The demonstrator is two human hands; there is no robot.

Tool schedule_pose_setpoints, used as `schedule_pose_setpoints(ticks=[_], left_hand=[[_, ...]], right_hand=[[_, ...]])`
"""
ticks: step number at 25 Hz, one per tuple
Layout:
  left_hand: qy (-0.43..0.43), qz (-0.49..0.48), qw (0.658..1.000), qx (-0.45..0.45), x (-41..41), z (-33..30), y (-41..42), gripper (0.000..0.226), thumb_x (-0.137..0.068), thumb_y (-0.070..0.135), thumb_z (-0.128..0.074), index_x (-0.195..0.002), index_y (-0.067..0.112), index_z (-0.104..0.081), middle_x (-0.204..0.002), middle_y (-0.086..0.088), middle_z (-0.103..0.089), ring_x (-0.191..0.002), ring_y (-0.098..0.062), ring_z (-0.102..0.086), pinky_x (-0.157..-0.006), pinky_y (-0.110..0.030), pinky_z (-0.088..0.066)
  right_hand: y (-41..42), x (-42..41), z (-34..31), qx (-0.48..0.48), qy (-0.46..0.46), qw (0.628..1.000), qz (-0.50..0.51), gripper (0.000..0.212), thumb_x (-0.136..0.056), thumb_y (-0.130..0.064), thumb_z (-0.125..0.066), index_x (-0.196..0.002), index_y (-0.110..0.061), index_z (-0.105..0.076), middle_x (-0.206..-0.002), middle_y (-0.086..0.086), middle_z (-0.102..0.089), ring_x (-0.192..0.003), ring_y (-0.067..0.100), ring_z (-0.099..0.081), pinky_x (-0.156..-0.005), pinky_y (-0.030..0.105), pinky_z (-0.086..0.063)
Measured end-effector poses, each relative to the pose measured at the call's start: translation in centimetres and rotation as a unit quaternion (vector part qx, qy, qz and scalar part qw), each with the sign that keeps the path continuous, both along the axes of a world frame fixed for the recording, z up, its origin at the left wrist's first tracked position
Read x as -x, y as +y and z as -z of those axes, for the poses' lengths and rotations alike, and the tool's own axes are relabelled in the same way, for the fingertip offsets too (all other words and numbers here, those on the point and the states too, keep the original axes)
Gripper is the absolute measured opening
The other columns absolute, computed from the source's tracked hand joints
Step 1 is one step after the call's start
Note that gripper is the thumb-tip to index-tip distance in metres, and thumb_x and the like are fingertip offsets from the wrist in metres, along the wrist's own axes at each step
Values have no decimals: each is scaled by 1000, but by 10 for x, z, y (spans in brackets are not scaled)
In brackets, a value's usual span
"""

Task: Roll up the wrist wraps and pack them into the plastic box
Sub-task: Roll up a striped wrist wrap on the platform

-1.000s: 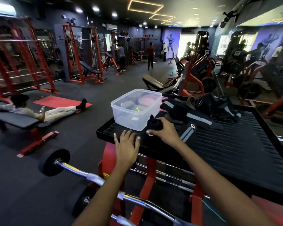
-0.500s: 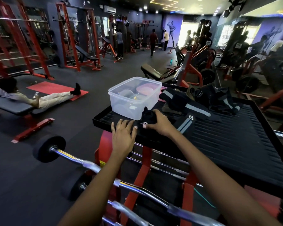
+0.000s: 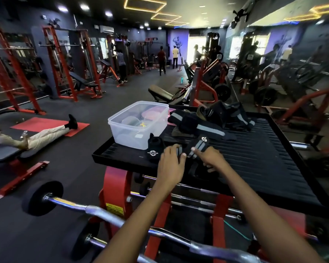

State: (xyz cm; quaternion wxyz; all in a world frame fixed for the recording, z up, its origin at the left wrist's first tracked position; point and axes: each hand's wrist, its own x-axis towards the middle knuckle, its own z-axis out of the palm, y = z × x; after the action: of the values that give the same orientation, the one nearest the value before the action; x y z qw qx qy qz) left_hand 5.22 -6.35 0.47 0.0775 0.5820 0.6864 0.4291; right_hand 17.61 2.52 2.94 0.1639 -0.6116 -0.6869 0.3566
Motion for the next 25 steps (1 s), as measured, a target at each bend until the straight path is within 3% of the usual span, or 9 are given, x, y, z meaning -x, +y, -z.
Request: schedule_pose_setpoints(ticks=[1, 3, 6, 8, 11, 14, 19, 22, 25], left_hand=[[-10, -4, 998, 63, -7, 3, 4, 40, -97, 32, -41, -132, 13, -44, -131, -10, -49, -121, -27, -48, -102, -39, -38], [-49, 11, 997, 55, -18, 4, 6, 38, -98, 31, -39, -131, 13, -45, -130, -10, -51, -120, -28, -49, -100, -37, -36], [-126, -18, 992, 25, -19, 0, 16, 30, -97, 21, -41, -123, 11, -51, -125, -12, -54, -121, -29, -47, -101, -34, -34], [-122, -41, 979, 156, -18, -4, 29, 36, -96, 29, -41, -129, 15, -46, -137, -16, -41, -128, -34, -37, -106, -37, -28], [-74, -23, 953, 292, -26, -12, 41, 37, -95, 31, -43, -132, 27, -44, -147, -18, -20, -132, -41, -25, -111, -42, -22], [-18, -24, 952, 303, -36, -9, 52, 38, -92, 28, -52, -129, 32, -48, -146, -19, -23, -133, -40, -19, -111, -46, -19], [-20, -42, 968, 247, -36, 5, 56, 47, -78, 25, -71, -123, 29, -57, -147, -11, -29, -137, -31, -19, -111, -49, -18], [-46, -31, 984, 168, -34, 8, 52, 49, -73, 13, -75, -120, 20, -59, -144, -11, -32, -135, -30, -29, -111, -43, -27], [-83, -35, 991, 96, -35, 6, 44, 47, -72, 2, -72, -116, 9, -59, -132, -11, -38, -120, -32, -48, -102, -33, -37]], right_hand=[[-1, 1, 4, -11, 27, 1000, -10, 43, -83, -51, -61, -107, -16, -55, -96, 9, -60, -93, 28, -63, -56, 31, -53], [-1, -4, 8, 9, 145, 989, 26, 41, -80, -30, -72, -110, -6, -58, -99, 11, -63, -87, 25, -62, -54, 29, -49], [-3, -25, -2, 144, 430, 885, 103, 7, -88, 0, -58, -94, -1, -63, -92, 11, -64, -85, 24, -61, -74, 34, -51], [-10, -46, -10, 169, 524, 823, 138, 25, -96, 2, -41, -81, -8, -57, -85, 7, -58, -78, 20, -57, -81, 35, -48], [-22, -72, -13, 189, 573, 766, 221, 35, -98, 2, -27, -74, -11, -49, -79, 5, -53, -71, 19, -51, -81, 36, -43], [-26, -88, -6, 214, 584, 740, 255, 29, -91, -8, -35, -71, -11, -55, -83, 9, -59, -75, 26, -56, -75, 38, -47], [-36, -98, -9, 189, 651, 708, 200, 27, -91, -31, -56, -101, -10, -69, -99, 12, -71, -95, 27, -65, -85, 40, -52], [-38, -104, -10, 121, 678, 696, 204, 17, -89, -20, -54, -83, -11, -67, -82, 6, -69, -80, 22, -64, -78, 34, -52], [-44, -111, -8, 89, 672, 692, 248, 14, -83, -18, -51, -82, -10, -63, -78, 6, -65, -71, 21, -62, -66, 30, -51]])
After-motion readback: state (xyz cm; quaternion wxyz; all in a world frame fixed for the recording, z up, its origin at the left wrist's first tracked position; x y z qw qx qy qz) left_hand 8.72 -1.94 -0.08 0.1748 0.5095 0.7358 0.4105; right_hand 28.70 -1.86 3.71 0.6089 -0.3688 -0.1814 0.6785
